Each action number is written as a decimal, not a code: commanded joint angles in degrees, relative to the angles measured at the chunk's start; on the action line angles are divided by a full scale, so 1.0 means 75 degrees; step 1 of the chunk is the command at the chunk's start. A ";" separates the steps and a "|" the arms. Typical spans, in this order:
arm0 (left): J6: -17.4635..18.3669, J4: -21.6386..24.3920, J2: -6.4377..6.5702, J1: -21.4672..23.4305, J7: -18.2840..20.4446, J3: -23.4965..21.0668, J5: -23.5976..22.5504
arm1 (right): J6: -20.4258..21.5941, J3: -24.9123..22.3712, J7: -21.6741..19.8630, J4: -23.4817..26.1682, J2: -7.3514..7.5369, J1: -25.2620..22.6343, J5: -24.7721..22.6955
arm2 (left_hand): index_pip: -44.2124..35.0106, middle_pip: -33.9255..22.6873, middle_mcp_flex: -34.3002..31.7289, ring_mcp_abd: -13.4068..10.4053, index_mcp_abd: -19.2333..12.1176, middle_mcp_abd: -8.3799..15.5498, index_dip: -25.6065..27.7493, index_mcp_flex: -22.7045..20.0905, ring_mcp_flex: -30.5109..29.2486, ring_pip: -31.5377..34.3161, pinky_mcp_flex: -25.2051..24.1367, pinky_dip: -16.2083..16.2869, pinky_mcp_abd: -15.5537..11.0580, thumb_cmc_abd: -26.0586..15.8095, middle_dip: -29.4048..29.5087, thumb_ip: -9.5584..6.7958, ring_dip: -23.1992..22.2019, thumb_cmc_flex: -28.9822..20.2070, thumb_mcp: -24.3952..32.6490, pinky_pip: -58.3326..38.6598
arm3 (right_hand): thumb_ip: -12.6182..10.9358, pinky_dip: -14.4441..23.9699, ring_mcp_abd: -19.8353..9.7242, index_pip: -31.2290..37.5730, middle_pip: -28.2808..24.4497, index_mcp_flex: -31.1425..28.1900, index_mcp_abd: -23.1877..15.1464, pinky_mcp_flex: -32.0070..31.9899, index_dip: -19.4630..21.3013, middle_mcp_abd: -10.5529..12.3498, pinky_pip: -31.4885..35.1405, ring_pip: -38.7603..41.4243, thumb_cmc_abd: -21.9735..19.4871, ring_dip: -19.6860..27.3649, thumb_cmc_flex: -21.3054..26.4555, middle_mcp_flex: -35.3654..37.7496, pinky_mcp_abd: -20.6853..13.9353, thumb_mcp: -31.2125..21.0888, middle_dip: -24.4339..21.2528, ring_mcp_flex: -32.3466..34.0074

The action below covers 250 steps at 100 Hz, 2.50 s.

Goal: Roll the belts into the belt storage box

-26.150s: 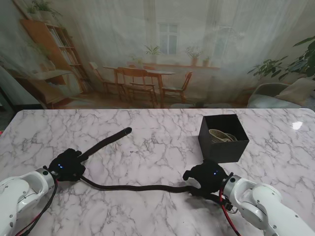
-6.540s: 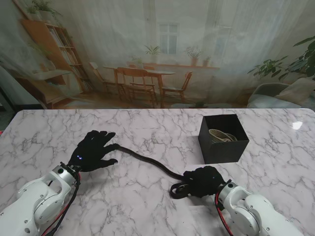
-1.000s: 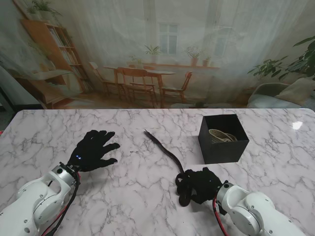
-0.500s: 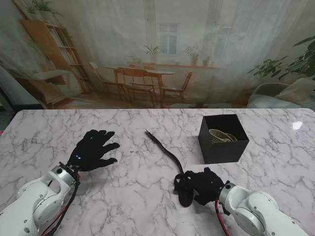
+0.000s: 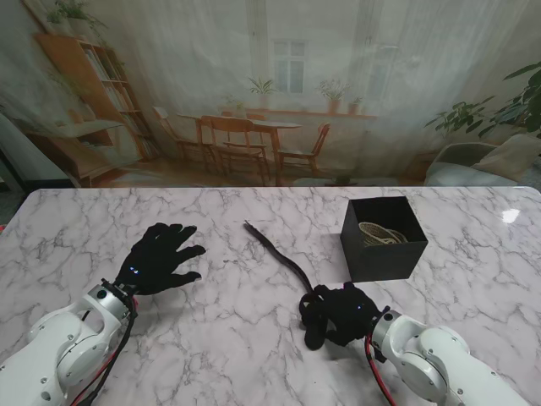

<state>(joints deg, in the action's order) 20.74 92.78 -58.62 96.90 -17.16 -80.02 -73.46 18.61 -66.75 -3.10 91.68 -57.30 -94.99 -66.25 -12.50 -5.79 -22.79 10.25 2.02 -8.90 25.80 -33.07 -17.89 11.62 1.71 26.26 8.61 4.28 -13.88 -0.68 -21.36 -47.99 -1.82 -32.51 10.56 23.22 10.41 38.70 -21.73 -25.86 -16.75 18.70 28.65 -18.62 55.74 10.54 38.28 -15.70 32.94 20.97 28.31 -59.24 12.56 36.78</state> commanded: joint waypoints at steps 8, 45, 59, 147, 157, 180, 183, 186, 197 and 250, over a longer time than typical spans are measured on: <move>-0.0007 -0.0007 -0.0014 0.0014 0.0077 0.0005 -0.0007 | -0.0023 0.0042 0.0300 -0.0103 -0.0061 -0.0023 -0.0137 | -0.0012 0.0013 0.0276 0.0021 0.0113 -0.0020 0.0031 0.0036 0.0052 -0.0198 -0.0105 0.0125 0.0174 -0.0297 -0.0071 0.0137 -0.0060 -0.0217 0.0032 0.0285 | 0.0305 0.0297 -0.0291 0.3009 0.0114 -0.1209 0.0718 0.0369 -0.0745 0.0077 0.0644 0.0547 0.0082 -0.0214 0.0425 0.0325 -0.0205 0.0003 0.0024 0.0593; 0.0002 -0.0032 -0.0011 -0.0021 0.0102 0.0042 0.0003 | -0.0737 -0.0225 0.0823 0.0092 -0.0064 -0.0505 -0.0832 | -0.0024 0.0016 0.0283 0.0024 0.0107 -0.0013 0.0036 0.0019 0.0059 -0.0203 -0.0111 0.0121 0.0168 -0.0296 -0.0070 0.0138 -0.0059 -0.0202 0.0032 0.0296 | 0.0330 0.1214 -0.1037 0.4542 -0.0479 -0.0625 0.0986 0.3358 -0.1363 0.0511 0.3499 0.3389 -0.0126 -0.1982 0.0607 0.1942 -0.1658 0.0231 0.0266 0.4282; -0.0002 -0.0043 -0.0009 -0.0037 0.0104 0.0060 0.0000 | -0.0646 -0.0407 0.1028 0.0231 -0.0053 -0.0668 -0.1063 | -0.0024 0.0017 0.0284 0.0018 0.0107 -0.0014 0.0036 0.0023 0.0062 -0.0204 -0.0110 0.0121 0.0168 -0.0296 -0.0070 0.0138 -0.0059 -0.0199 0.0033 0.0298 | 0.0323 0.1282 -0.1126 0.2852 -0.1090 -0.0685 0.0528 0.3161 -0.0789 0.1832 0.3920 0.4083 -0.0256 -0.2238 0.0374 0.3737 -0.1944 0.0419 0.0628 0.4354; -0.0019 -0.0038 -0.0011 -0.0014 0.0083 0.0028 -0.0009 | -0.0315 -0.0394 0.1774 0.0481 0.0150 -0.0785 -0.2407 | -0.0024 0.0024 0.0290 0.0012 0.0103 -0.0012 0.0037 0.0024 0.0054 -0.0203 -0.0121 0.0128 0.0181 -0.0298 -0.0069 0.0140 -0.0070 -0.0154 0.0031 0.0320 | -0.0653 0.2323 -0.0976 -0.0690 -0.1723 -0.1055 0.1066 0.0638 -0.0111 0.1308 0.3198 0.4741 -0.0659 -0.3288 -0.2964 0.1433 -0.2787 0.2682 0.2639 0.0145; -0.0019 -0.0037 -0.0010 -0.0013 0.0088 0.0028 -0.0009 | -0.0384 -0.0385 0.1959 0.0486 0.0196 -0.0785 -0.2705 | -0.0022 0.0026 0.0288 0.0013 0.0106 -0.0016 0.0037 0.0026 0.0050 -0.0203 -0.0121 0.0130 0.0182 -0.0290 -0.0068 0.0139 -0.0071 -0.0154 0.0033 0.0323 | -0.0642 0.2390 -0.0915 -0.0853 -0.1619 -0.0701 0.1179 0.0367 -0.0141 0.1085 0.3118 0.4699 -0.0645 -0.3268 -0.3140 0.0721 -0.2833 0.2622 0.2634 -0.0294; -0.0014 -0.0040 -0.0009 -0.0016 0.0095 0.0032 -0.0009 | -0.0386 -0.0465 0.1748 0.0549 0.0256 -0.0832 -0.3046 | -0.0021 0.0028 0.0287 0.0023 0.0108 -0.0006 0.0037 0.0027 0.0054 -0.0206 -0.0119 0.0132 0.0178 -0.0284 -0.0068 0.0139 -0.0071 -0.0148 0.0034 0.0329 | -0.0577 0.2183 -0.0436 -0.2206 -0.0476 0.0684 0.1694 -0.0808 -0.0894 0.0892 0.1460 0.2334 -0.0613 -0.1663 -0.3468 -0.0065 -0.1967 0.2442 0.1298 -0.1139; -0.0013 -0.0041 -0.0009 -0.0016 0.0095 0.0032 -0.0008 | -0.0379 -0.0490 0.1614 0.0579 0.0251 -0.0855 -0.3037 | -0.0023 0.0026 0.0282 0.0009 0.0104 -0.0011 0.0038 0.0024 0.0045 -0.0203 -0.0118 0.0132 0.0183 -0.0277 -0.0069 0.0139 -0.0073 -0.0147 0.0032 0.0331 | -0.0573 0.1900 -0.0335 -0.2339 -0.0272 0.0792 0.1821 -0.1074 -0.1005 0.0886 0.0902 0.1719 -0.0590 -0.1247 -0.3460 -0.0193 -0.1735 0.2436 0.1064 -0.1316; -0.0013 -0.0042 -0.0010 -0.0017 0.0096 0.0032 -0.0005 | -0.0381 -0.0505 0.1526 0.0598 0.0249 -0.0871 -0.3039 | -0.0023 0.0027 0.0285 0.0006 0.0108 -0.0008 0.0038 0.0024 0.0047 -0.0205 -0.0117 0.0132 0.0184 -0.0278 -0.0069 0.0139 -0.0072 -0.0143 0.0031 0.0332 | -0.0572 0.1665 -0.0277 -0.2379 -0.0145 0.0830 0.1915 -0.1232 -0.1049 0.0893 0.0543 0.1337 -0.0572 -0.0974 -0.3433 -0.0285 -0.1569 0.2434 0.0884 -0.1397; -0.0018 -0.0045 -0.0010 -0.0019 0.0101 0.0035 -0.0003 | -0.0362 -0.0562 0.1314 0.0647 0.0244 -0.0912 -0.3044 | -0.0024 0.0024 0.0280 0.0007 0.0100 -0.0008 0.0038 0.0018 0.0046 -0.0205 -0.0118 0.0134 0.0185 -0.0276 -0.0070 0.0138 -0.0073 -0.0149 0.0035 0.0335 | -0.0614 0.1165 -0.0139 -0.1901 -0.0024 0.0240 0.2043 -0.1306 -0.0721 0.0898 0.0013 0.0524 -0.0426 -0.0399 -0.3180 -0.0282 -0.1252 0.2453 0.0517 -0.1233; -0.0028 -0.0067 -0.0007 -0.0047 0.0115 0.0062 -0.0005 | -0.0415 -0.0392 0.1178 0.0336 0.0208 -0.0722 -0.2636 | -0.0026 0.0026 0.0292 0.0000 0.0105 -0.0009 0.0041 0.0018 0.0047 -0.0205 -0.0117 0.0142 0.0184 -0.0275 -0.0069 0.0138 -0.0073 -0.0155 0.0033 0.0341 | -0.0531 0.0687 -0.0892 -0.0907 -0.2743 -0.0333 0.1827 0.0164 0.0319 0.2777 0.0527 0.1042 0.0108 -0.0922 -0.0715 0.4442 -0.1359 0.0304 0.2860 0.1587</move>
<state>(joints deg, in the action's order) 20.66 92.42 -58.62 96.62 -17.08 -79.77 -73.47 16.18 -70.12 4.77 95.65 -55.69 -100.74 -86.40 -12.50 -5.79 -22.79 10.25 2.02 -8.90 25.80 -33.07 -17.89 11.62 1.71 26.26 8.61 4.28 -13.88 -0.68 -21.37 -47.99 -1.82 -31.87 6.22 29.06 3.74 30.79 -34.66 -27.73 -2.86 19.27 32.30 -3.41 58.50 16.30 38.17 -21.48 25.08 49.32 17.53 -51.16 30.40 46.40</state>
